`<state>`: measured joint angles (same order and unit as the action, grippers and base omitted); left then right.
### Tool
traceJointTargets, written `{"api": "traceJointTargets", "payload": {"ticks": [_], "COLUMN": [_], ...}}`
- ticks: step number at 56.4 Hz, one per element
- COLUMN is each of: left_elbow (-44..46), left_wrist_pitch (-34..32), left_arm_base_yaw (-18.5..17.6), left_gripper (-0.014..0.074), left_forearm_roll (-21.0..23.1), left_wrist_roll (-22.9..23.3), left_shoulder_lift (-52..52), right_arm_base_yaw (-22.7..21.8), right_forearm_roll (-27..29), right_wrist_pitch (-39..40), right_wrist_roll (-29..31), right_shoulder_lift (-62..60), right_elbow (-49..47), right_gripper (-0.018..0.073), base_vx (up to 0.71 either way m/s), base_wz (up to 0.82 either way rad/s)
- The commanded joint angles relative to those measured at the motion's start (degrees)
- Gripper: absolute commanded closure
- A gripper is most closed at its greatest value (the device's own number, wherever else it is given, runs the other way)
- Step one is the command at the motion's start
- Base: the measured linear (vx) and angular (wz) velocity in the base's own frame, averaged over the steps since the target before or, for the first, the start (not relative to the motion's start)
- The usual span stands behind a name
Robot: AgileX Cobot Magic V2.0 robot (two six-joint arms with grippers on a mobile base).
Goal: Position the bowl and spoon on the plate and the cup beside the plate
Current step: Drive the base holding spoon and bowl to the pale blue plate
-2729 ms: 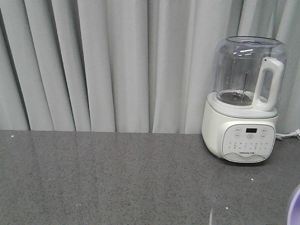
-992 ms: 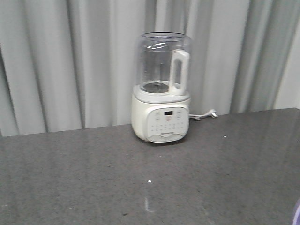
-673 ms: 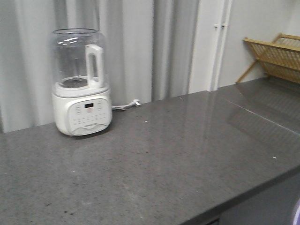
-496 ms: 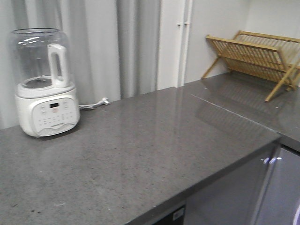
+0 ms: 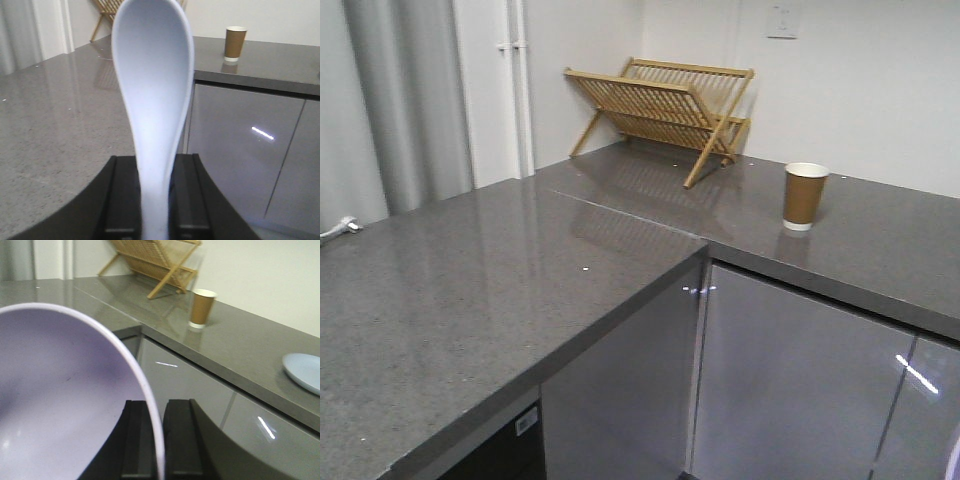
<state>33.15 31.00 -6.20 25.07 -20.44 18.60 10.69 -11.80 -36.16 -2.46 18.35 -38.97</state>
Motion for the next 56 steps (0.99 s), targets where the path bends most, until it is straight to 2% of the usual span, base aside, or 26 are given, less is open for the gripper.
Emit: {"api": "traceJointTargets", "payload": {"ticks": [1,26,56], "left_elbow": [1.43,1.43,1.43], "left_wrist_pitch": [-4.09,-4.02,-4.08], "left_arm_base_yaw": [-0.48,-0.42,-0.42], "left_gripper": [0.0596,0.0596,0.0596], "left_forearm_roll": [1.4,1.4,1.4], "left_wrist_roll": [0.15,0.15,0.15], "left_shoulder_lift": [0.54,0.4,0.4], "right_arm_base_yaw": [0.11,0.11,0.11], "right_forearm_roll": [-0.96,-0.96,-0.96], "right_wrist_pitch": [4.73,4.79,4.79], "right_wrist_roll": [0.53,0.53,0.53], "right_shoulder_lift": [0.66,0.66,0.66], "right_elbow": [-1.5,-1.5,-1.5], "right_gripper": [0.0568,0.0568,0.0568], "base_vx": [-0.09,-0.01,0.19], "base_wz": [-0.52,-0.53,-0.59]}}
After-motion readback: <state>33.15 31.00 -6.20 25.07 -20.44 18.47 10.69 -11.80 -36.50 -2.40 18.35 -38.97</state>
